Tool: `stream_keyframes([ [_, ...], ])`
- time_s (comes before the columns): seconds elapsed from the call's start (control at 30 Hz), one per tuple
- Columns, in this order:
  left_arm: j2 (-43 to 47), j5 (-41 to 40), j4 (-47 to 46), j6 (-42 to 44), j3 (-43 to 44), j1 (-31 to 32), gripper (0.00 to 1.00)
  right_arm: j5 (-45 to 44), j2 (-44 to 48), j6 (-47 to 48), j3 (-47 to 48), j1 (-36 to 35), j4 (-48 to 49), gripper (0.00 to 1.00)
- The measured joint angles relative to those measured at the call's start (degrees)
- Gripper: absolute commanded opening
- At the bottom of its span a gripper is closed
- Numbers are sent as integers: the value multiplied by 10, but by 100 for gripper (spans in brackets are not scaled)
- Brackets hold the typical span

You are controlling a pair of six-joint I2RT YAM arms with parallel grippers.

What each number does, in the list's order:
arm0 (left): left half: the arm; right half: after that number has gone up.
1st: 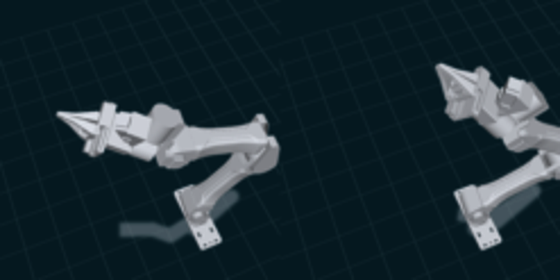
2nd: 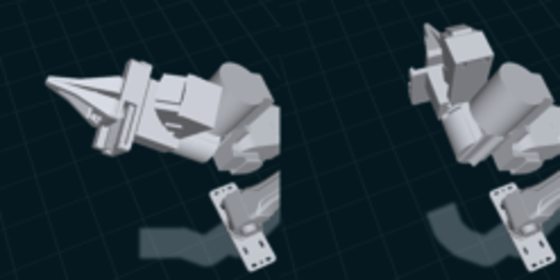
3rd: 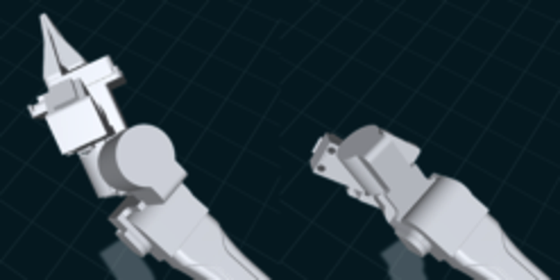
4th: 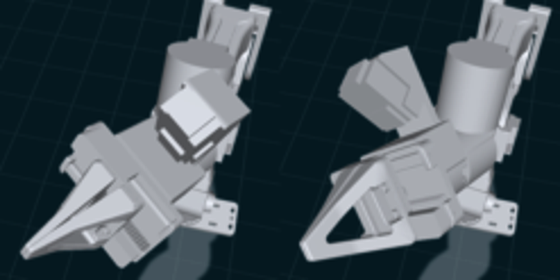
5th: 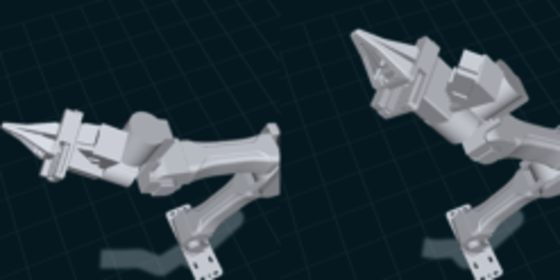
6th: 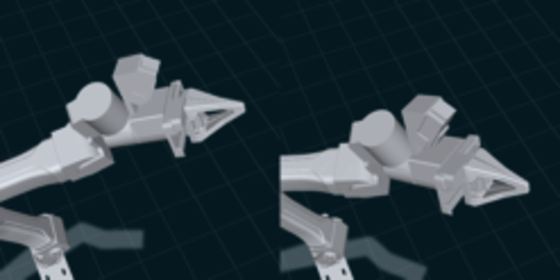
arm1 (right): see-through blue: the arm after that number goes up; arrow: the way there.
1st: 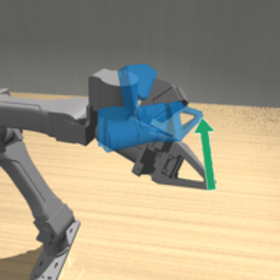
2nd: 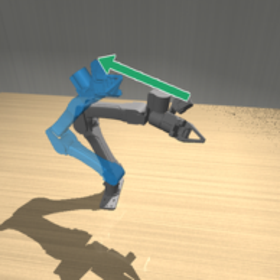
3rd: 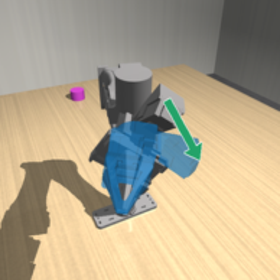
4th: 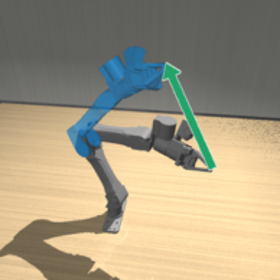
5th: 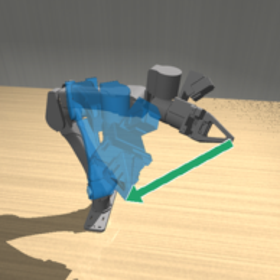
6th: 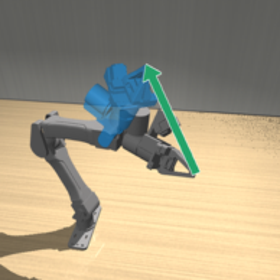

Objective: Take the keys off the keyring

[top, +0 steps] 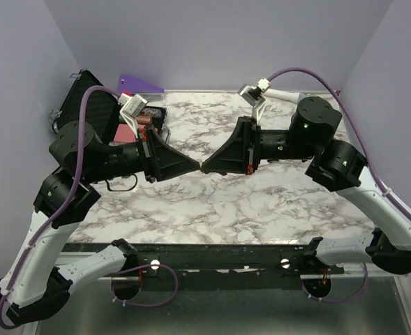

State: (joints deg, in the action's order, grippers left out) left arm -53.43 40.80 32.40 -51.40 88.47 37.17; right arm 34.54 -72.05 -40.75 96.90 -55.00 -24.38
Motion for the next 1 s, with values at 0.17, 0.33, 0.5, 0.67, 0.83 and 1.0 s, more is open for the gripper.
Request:
stream_keyframes([
  [0.17,22,-80,-21,-36,-28,17,0,-27,1,-11,-10,0,22,1],
  [0.33,38,-150,-30,-66,-44,28,0,-57,1,-28,-28,0,57,1],
  [0.5,48,-212,-31,-91,-51,32,0,-85,1,-50,-52,0,102,1],
  [0.67,58,-266,-34,-116,-64,40,0,-116,2,-69,-73,0,130,1],
  [0.83,68,-327,-39,-134,-78,54,0,-158,3,-92,-90,0,146,1],
  [1.0,71,-379,-37,-145,-84,66,0,-188,3,-118,-106,0,169,3],
])
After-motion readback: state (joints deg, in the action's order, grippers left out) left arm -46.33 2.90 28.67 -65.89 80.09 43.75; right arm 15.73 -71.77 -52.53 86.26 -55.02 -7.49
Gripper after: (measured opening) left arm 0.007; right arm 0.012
